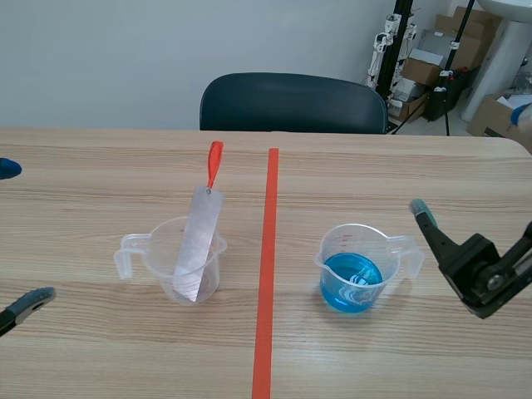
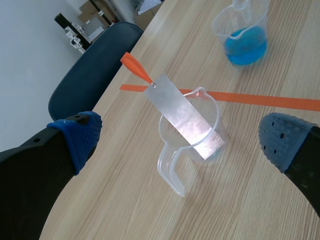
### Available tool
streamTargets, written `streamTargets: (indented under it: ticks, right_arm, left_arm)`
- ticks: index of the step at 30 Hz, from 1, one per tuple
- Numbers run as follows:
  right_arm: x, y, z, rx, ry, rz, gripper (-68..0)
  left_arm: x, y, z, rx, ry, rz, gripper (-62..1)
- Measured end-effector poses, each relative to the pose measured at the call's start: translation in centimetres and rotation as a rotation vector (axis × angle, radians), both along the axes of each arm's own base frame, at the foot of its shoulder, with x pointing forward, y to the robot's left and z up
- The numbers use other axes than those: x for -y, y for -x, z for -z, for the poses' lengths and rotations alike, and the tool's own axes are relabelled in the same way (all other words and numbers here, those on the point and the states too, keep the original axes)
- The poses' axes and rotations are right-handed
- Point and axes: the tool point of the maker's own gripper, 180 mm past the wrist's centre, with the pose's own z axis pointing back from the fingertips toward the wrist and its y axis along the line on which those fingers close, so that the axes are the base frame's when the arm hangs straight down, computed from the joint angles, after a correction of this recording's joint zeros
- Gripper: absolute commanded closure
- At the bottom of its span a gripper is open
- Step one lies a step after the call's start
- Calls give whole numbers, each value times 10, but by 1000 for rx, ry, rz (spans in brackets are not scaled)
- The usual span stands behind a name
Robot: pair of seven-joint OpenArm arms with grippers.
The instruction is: Do the redox reaction experiment. lift the metal plate out of the left beaker
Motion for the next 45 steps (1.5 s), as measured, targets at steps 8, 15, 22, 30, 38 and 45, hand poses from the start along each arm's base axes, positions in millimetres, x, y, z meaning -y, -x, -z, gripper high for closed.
streamTargets:
  ticks: [8,15,22,30,38,45]
  right_arm:
    - [0,0,0,0,0,0,-679]
    - [0,0,0,0,0,0,-679]
    - [0,0,-1,3,-2,-3,-679]
    - [0,0,-1,3,-2,-2,-679]
    - [-2,0,-3,15,-8,-12,-679]
    - [-3,1,-2,12,-4,-17,-679]
  left_arm:
    - [0,0,0,0,0,0,-623]
    - [0,0,0,0,0,0,-623]
    - [0,0,0,0,0,0,-623]
    - [0,0,0,0,0,0,-623]
    - [0,0,0,0,0,0,-623]
    - [0,0,0,0,-1,-1,-623]
